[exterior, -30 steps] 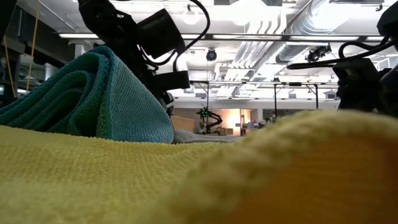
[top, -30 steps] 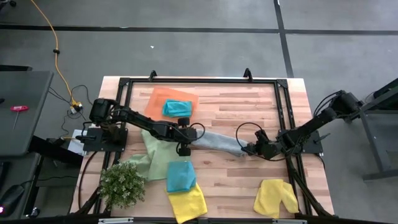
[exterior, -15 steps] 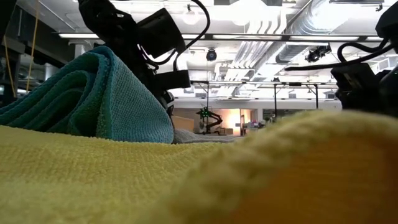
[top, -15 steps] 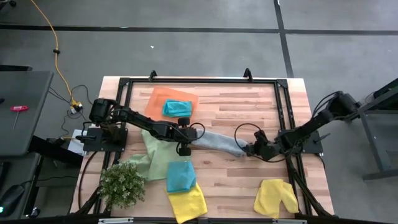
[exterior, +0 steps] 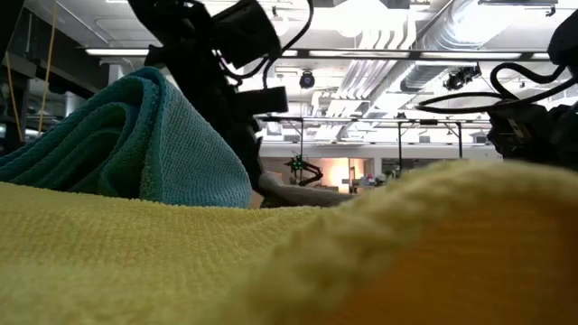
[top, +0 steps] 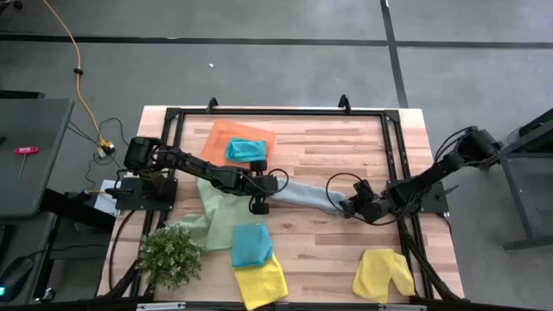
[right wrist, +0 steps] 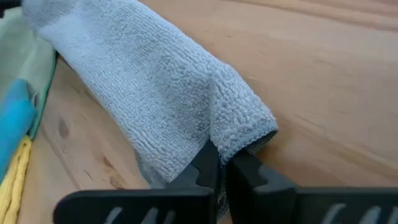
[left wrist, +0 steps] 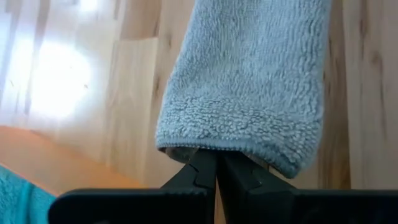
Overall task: Fold microfiber towels
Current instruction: Fold the gray microfiber cloth
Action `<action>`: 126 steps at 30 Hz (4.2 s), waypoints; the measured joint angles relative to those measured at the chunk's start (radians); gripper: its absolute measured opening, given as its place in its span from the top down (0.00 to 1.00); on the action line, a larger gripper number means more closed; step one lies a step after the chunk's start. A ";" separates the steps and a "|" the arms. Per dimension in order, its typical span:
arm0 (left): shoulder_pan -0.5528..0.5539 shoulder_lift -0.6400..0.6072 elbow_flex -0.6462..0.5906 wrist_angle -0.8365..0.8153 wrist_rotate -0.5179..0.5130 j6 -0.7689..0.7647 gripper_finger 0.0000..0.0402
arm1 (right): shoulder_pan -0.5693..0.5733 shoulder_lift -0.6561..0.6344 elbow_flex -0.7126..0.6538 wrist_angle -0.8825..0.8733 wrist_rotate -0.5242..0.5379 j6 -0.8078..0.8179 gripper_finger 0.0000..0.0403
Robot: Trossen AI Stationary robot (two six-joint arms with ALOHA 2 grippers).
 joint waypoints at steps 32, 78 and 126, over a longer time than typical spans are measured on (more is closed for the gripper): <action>-0.013 0.000 0.010 0.094 -0.051 -0.010 0.82 | -0.069 -0.285 0.474 -1.042 0.014 -0.064 1.00; -0.014 0.183 0.008 0.342 -0.097 0.123 0.83 | -0.281 0.313 0.449 0.179 0.077 -0.536 1.00; -0.015 0.178 0.009 0.330 -0.134 0.112 0.83 | -0.319 0.373 0.450 0.375 -0.150 -0.875 0.53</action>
